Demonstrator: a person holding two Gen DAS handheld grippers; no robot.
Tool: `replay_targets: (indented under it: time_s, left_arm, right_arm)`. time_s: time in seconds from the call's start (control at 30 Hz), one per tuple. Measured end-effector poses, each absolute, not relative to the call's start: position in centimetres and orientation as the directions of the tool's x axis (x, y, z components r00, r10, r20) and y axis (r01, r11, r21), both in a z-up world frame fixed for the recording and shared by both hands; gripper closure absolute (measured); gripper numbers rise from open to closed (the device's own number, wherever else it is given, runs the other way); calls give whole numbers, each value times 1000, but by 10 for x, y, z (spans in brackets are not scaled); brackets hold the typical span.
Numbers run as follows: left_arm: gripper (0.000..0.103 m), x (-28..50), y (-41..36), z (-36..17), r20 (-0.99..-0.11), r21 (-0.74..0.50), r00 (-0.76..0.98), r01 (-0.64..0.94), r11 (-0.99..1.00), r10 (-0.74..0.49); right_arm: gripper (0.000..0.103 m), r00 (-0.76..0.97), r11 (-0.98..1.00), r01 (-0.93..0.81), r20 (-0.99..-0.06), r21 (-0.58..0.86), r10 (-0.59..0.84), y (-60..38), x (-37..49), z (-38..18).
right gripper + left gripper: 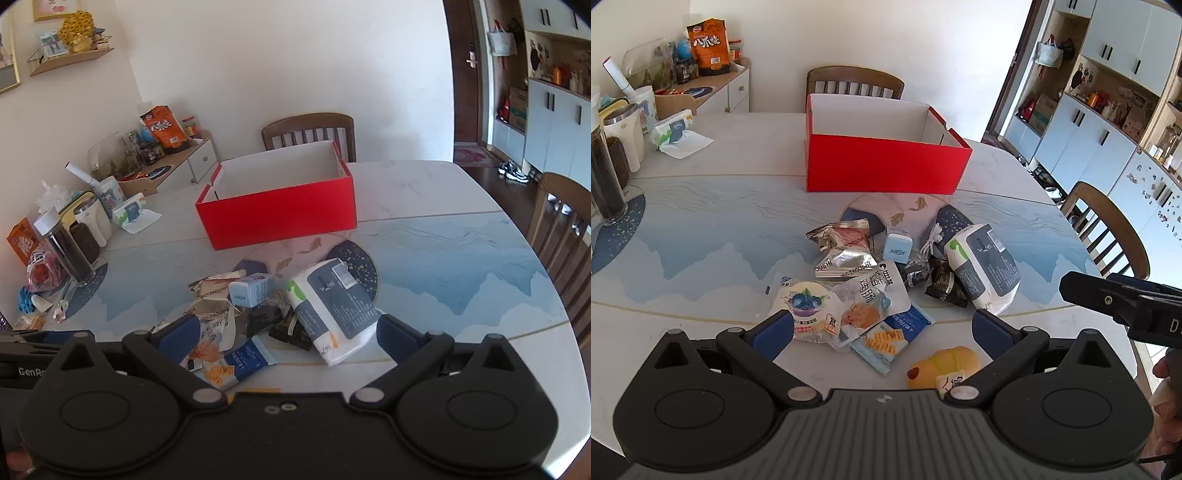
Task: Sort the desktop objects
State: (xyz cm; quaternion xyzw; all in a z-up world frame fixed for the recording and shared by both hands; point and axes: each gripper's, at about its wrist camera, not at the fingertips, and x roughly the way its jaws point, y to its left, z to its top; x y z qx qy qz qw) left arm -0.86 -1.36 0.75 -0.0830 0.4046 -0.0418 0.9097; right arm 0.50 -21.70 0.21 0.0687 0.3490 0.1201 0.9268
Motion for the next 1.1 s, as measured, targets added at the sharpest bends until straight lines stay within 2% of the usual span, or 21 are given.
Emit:
replay_targets:
  time_s: [0.47, 0.83, 1.1]
  left_arm:
    - [0, -8, -27, 7, -706, -154, 707, -96, 983, -42]
    - [0, 9, -21, -7, -701, -82, 713, -112, 990, 22]
    - [0, 34, 14, -42, -744, -78, 668, -107, 991, 14]
  right_arm:
    - [2, 745, 939, -307, -574, 157, 340, -239, 15, 6]
    - [3, 699, 932, -346, -633, 109, 334, -254, 42, -23]
    - [3, 688, 948, -306, -666, 91, 287, -243, 62, -47]
